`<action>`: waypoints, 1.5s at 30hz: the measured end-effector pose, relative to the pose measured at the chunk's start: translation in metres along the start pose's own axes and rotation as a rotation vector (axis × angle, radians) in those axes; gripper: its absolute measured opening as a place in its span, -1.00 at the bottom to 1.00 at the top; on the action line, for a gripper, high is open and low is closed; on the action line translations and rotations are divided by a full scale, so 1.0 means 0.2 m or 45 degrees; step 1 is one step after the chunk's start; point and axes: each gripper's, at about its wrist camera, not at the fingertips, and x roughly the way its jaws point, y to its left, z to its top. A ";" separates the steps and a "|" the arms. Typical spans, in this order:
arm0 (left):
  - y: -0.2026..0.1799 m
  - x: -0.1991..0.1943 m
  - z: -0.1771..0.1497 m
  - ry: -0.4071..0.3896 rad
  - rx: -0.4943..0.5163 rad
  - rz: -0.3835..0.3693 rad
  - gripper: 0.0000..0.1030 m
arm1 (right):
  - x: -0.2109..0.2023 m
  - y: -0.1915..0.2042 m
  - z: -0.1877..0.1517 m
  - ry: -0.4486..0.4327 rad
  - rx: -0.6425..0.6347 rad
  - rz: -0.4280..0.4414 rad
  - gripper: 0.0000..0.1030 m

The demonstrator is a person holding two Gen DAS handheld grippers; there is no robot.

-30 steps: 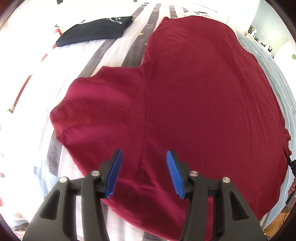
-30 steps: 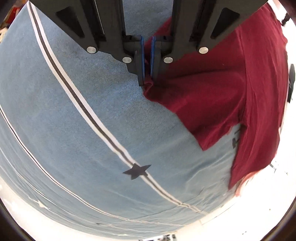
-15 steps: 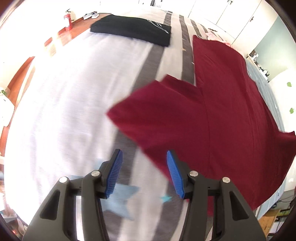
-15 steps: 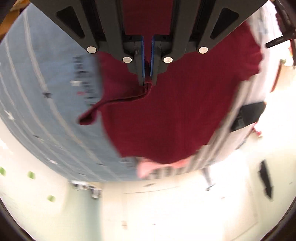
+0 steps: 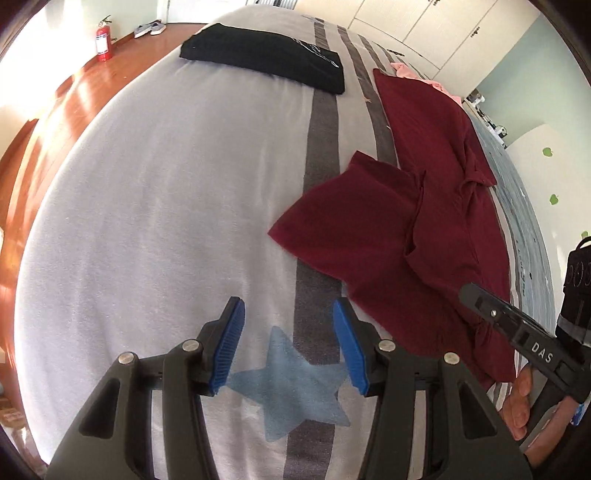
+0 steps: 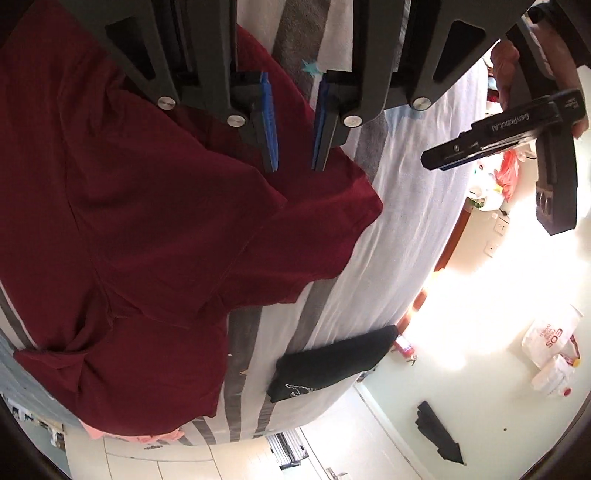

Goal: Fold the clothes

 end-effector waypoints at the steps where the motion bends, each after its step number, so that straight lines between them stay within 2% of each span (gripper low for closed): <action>1: -0.02 0.02 0.01 0.008 0.017 -0.016 -0.09 | -0.01 -0.01 -0.04 0.007 0.009 -0.022 -0.62; 7: -0.24 0.13 0.09 0.028 0.125 -0.143 -0.09 | -0.11 -0.19 -0.21 0.040 0.049 -0.175 -0.62; 10: -0.37 0.21 0.14 0.039 0.188 -0.185 -0.09 | -0.14 -0.31 -0.25 0.037 0.079 -0.203 -0.62; 18: -0.57 0.44 0.18 0.064 0.303 -0.114 -0.09 | -0.11 -0.43 -0.28 0.015 0.071 -0.249 -0.61; 20: -0.61 0.45 0.18 0.059 0.331 -0.089 -0.10 | -0.11 -0.46 -0.29 0.010 0.068 -0.260 -0.53; 23: -0.66 0.46 0.16 0.059 0.373 -0.052 -0.44 | -0.09 -0.46 -0.29 0.007 0.044 -0.261 -0.38; 25: -0.68 0.46 0.16 0.063 0.393 -0.033 -0.55 | -0.08 -0.46 -0.30 0.006 0.027 -0.262 -0.36; 28: -0.68 0.50 0.15 0.074 0.388 0.023 -0.55 | -0.07 -0.46 -0.30 0.004 0.002 -0.263 -0.31; 34: -0.67 0.52 0.15 0.085 0.401 0.073 -0.56 | -0.04 -0.45 -0.31 -0.001 -0.048 -0.265 -0.26; 36: -0.67 0.52 0.15 0.095 0.411 0.079 -0.76 | -0.03 -0.45 -0.32 -0.002 -0.064 -0.267 -0.24; 38: -0.66 0.51 0.18 0.109 0.370 0.037 -0.89 | -0.01 -0.45 -0.32 0.002 -0.069 -0.285 -0.23; 45: -0.59 0.29 0.33 -0.008 0.269 -0.085 -0.91 | 0.02 -0.43 -0.32 0.010 -0.099 -0.300 -0.23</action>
